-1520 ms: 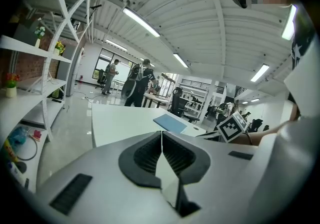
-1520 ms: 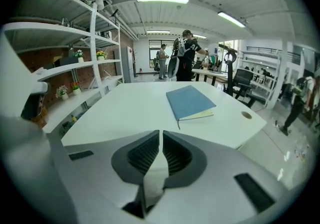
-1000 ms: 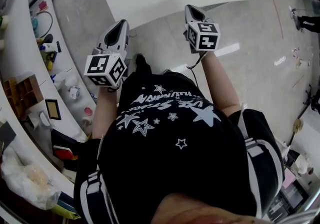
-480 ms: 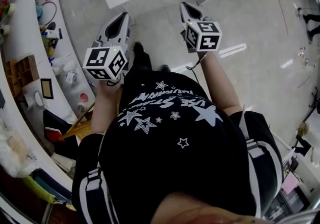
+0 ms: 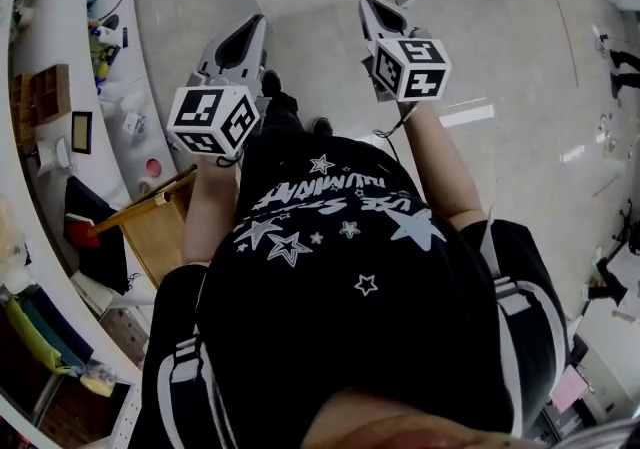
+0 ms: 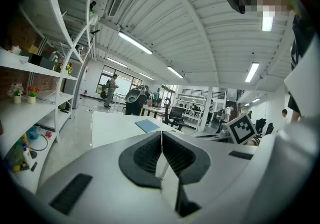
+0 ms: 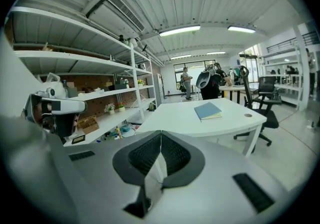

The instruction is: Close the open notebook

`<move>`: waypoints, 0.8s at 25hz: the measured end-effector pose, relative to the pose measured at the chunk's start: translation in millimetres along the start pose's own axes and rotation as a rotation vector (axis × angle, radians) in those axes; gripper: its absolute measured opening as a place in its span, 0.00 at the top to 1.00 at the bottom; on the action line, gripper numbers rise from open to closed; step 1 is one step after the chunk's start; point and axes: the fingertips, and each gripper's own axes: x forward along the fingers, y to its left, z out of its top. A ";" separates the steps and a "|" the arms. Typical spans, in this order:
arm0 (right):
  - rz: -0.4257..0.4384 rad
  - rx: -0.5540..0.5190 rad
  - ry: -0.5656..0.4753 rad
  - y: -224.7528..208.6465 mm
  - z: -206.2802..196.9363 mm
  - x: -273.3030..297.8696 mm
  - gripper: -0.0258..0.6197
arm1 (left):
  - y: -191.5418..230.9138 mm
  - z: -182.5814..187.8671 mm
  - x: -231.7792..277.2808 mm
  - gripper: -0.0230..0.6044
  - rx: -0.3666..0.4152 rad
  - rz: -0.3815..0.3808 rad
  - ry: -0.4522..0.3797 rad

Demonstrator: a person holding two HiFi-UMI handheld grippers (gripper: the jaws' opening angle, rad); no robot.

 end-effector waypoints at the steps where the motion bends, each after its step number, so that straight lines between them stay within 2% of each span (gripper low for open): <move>1: 0.011 -0.006 -0.009 4.9 1.3 -4.4 0.95 | -4.2 0.3 -4.5 0.94 0.004 -0.003 -0.003; 8: -0.007 -0.034 -0.044 16.8 8.7 -21.6 0.95 | -18.6 5.0 -14.6 0.94 0.034 -0.062 0.005; 20: -0.069 -0.069 -0.013 64.3 12.8 -10.8 0.95 | 16.5 12.6 -48.9 0.94 0.015 -0.085 0.011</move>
